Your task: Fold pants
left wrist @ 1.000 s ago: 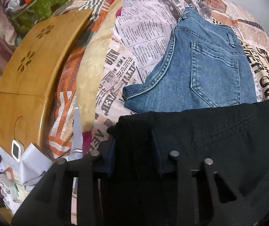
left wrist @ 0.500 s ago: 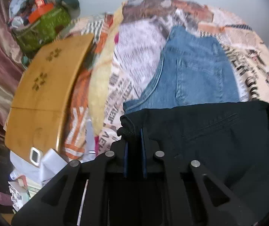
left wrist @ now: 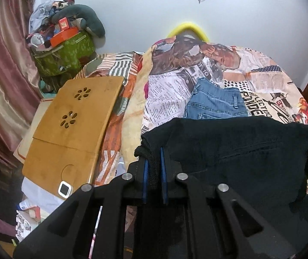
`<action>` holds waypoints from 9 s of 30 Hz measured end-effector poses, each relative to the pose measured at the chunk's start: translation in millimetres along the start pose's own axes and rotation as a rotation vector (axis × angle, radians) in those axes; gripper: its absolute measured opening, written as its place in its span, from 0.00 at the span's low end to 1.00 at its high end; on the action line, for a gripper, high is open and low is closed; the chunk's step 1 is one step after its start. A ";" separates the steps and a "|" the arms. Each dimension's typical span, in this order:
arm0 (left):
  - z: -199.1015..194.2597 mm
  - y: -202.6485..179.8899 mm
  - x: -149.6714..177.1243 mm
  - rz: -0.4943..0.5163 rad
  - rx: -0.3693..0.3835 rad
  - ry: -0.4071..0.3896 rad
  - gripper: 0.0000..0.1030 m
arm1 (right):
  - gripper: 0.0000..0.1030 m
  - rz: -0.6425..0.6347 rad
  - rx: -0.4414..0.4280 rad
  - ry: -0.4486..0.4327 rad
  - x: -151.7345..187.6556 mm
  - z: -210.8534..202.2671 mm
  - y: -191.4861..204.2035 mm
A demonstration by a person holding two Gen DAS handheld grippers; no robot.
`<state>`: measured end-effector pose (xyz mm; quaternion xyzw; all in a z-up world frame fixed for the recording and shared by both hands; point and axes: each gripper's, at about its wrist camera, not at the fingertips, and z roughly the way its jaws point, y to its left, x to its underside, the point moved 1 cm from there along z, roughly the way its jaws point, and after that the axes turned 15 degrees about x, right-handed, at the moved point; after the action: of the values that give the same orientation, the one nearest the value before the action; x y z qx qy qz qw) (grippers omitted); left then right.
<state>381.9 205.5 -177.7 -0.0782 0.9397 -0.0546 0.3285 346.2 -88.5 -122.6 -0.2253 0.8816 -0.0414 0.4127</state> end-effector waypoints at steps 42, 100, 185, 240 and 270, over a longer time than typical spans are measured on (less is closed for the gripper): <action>-107.0 4.8 202.6 0.007 -0.008 0.053 0.09 | 0.14 0.109 -0.229 0.241 174.7 -125.7 57.2; 90.8 -119.7 91.7 0.151 0.139 0.244 0.95 | 0.11 0.338 -0.127 0.359 80.2 102.6 -33.0; -39.6 20.8 102.0 -0.116 0.026 0.050 0.96 | 0.70 0.096 -0.027 0.035 57.1 -87.0 39.1; -10.0 45.3 126.4 -0.092 0.052 0.088 0.79 | 0.20 -0.019 -0.117 0.235 20.2 19.3 88.0; -21.3 95.7 257.4 -0.263 -0.024 0.260 1.00 | 0.72 -0.010 -0.298 0.351 147.5 -74.4 108.9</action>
<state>159.2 253.5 -332.6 -0.1964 0.9565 -0.0953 0.1933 168.9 -63.1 -206.5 -0.2776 0.9351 0.0484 0.2149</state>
